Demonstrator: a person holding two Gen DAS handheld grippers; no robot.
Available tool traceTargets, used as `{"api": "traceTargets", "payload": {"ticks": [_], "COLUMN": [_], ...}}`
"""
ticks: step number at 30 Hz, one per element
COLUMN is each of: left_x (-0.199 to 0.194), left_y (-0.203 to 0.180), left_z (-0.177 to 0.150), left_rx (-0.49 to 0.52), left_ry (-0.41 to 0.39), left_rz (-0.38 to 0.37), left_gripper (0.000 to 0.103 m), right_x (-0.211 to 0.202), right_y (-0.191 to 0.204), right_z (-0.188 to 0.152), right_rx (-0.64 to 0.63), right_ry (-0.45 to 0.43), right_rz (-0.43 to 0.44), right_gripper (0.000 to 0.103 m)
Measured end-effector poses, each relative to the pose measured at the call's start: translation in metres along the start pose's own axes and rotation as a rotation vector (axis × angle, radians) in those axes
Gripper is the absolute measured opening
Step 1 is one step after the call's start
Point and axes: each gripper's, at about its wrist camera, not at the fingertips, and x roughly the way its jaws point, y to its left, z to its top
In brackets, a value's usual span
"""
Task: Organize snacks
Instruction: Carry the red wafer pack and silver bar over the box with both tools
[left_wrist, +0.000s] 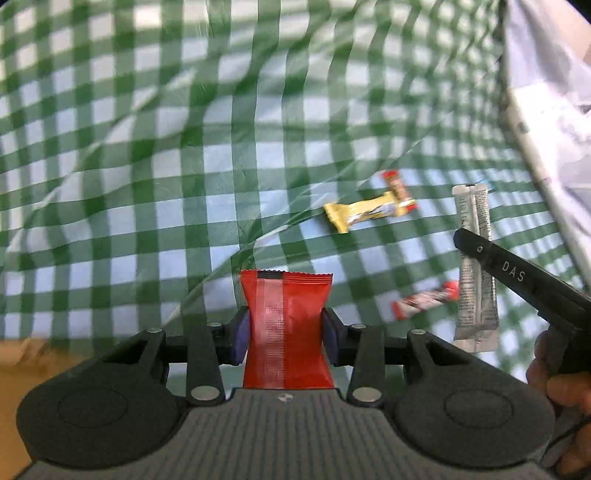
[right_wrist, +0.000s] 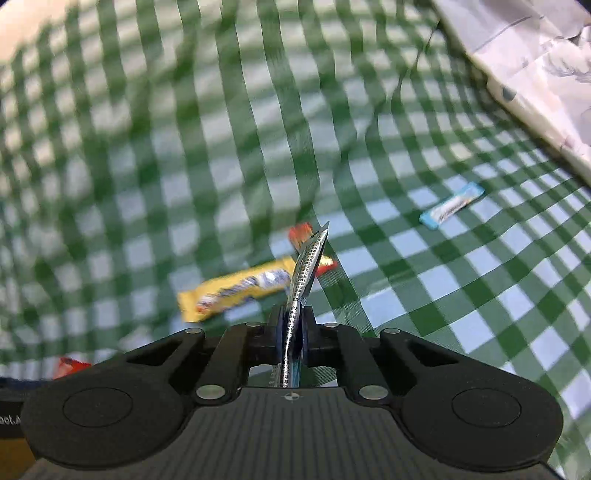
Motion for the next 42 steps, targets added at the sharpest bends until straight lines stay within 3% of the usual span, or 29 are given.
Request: {"api": "traceTargets", "payload": {"ticks": [6, 14, 20, 29, 36, 42], "left_x": [-0.104, -0.219, -0.285, -0.346, -0.370, -0.380], "left_y": [0.001, 0.025, 0.056, 0.094, 0.096, 0.089], "left_z": [-0.057, -0.154, -0.227, -0.323, -0.354, -0.358], "left_rx": [-0.004, -0.024, -0.099, -0.196, -0.193, -0.168], "left_ry": [-0.076, -0.132, -0.157, -0.183, -0.229, -0.270], "left_rz": [0.005, 0.069, 0.137, 0.215, 0.215, 0.205], "left_gripper": [0.045, 0.045, 0.045, 0.045, 0.045, 0.045], "right_x": [-0.116, -0.240, -0.314, -0.387, -0.421, -0.436], "right_y": [0.019, 0.050, 0.080, 0.133, 0.153, 0.161], "right_z": [-0.017, -0.087, -0.137, -0.200, -0.213, -0.218], "right_rx": [0.010, 0.003, -0.051, -0.187, -0.256, -0.289], "right_ry": [-0.059, -0.011, 0.018, 0.064, 0.036, 0.009], "right_rz": [0.116, 0.225, 0.320, 0.430, 0.438, 0.424], "right_gripper": [0.010, 0.010, 0.010, 0.010, 0.010, 0.010]}}
